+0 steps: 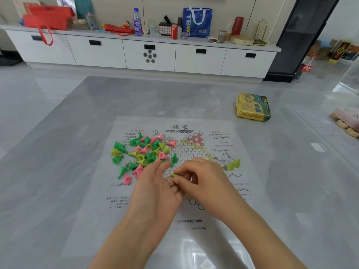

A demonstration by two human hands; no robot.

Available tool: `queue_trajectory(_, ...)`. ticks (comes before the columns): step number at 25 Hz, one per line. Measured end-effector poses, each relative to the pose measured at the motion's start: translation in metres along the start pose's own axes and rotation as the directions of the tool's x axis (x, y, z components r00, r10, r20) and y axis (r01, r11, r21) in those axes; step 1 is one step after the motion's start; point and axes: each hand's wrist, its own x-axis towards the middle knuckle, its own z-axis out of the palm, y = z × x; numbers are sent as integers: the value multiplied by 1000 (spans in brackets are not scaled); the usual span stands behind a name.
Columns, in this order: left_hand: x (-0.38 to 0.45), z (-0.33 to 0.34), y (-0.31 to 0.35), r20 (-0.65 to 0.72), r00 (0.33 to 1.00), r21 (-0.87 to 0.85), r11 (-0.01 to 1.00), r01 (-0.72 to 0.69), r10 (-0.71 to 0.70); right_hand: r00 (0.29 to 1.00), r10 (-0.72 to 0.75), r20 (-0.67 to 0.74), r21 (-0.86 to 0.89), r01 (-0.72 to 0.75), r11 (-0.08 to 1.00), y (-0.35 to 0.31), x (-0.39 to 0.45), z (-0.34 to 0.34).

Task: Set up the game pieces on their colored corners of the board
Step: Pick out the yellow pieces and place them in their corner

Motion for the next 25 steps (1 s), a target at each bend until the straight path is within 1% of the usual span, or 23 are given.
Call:
queue_trajectory(1,-2,0,3,5,1000,53,998,-16,16,1000,-20,-13,-4,20,1000,-2,1,1)
queue_trajectory(2,-4,1,5,-7,999,185,981,-49,52,999,-36,-34,0,36,999,-4,1,1)
queue_trajectory(3,-3,-3,9,-16,991,416,902,-113,132,997,-37,-67,26,38,999,-5,1,0)
queue_trajectory(4,1,-10,15,-4,958,689,695,-205,287,994,-13,-112,86,22,996,-5,1,-3)
queue_trajectory(5,6,-17,23,72,879,889,370,-271,472,986,32,-162,166,-4,986,-5,1,-6)
queue_trajectory(6,12,-26,32,179,784,964,55,-261,595,976,82,-204,244,-31,969,-3,1,-9)
queue_trajectory(7,20,-36,40,255,719,967,-147,-210,646,965,123,-233,300,-49,953,-1,2,-12)
queue_trajectory(8,27,-44,46,269,709,960,-242,-142,651,957,149,-249,330,-60,942,1,3,-15)
queue_trajectory(11,42,-51,46,213,789,930,-367,18,577,956,172,-239,343,-83,936,5,3,-15)
queue_trajectory(13,47,-48,41,219,809,892,-448,61,546,959,174,-225,341,-90,936,8,0,-16)
queue_trajectory(14,50,-47,40,215,810,886,-458,74,545,958,179,-222,345,-94,934,9,-1,-17)
queue_trajectory(16,56,-47,40,201,807,888,-451,89,555,957,192,-218,360,-104,927,13,-5,-20)
queue_trajectory(20,62,-42,40,175,790,928,-367,68,588,942,232,-244,386,-125,914,23,-10,-27)
queue_trajectory(25,61,-38,38,140,772,935,-339,102,620,935,240,-261,393,-125,911,30,-14,-33)
